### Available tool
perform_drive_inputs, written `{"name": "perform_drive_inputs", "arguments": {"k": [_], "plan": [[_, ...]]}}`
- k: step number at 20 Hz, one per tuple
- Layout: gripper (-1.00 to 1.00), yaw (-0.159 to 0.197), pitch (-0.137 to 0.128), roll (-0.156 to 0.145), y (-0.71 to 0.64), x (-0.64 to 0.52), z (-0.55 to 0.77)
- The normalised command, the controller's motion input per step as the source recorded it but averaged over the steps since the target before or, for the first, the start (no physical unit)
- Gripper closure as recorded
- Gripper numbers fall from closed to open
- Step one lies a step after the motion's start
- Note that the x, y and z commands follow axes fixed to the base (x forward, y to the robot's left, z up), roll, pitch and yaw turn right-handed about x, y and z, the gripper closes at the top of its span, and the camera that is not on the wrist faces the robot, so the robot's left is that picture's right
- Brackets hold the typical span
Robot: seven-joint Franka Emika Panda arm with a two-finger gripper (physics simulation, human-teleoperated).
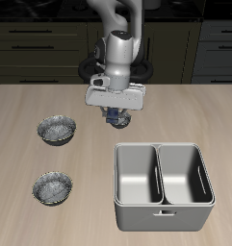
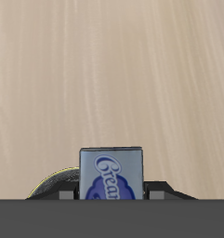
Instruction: Place the cream cheese in the smallest bowl
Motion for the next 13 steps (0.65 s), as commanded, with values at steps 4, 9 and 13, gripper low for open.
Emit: {"name": "perform_drive_inputs", "arguments": {"k": [4,9,13], "plan": [[-1.00,0.001,-0.020,0.014,0.09,-0.08,0.03],[-1.00,0.001,-0.021,0.022,0.13,-0.04,0.11],[-1.00,-0.006,-0.019,0.028,0.13,-0.05,0.08]]}}
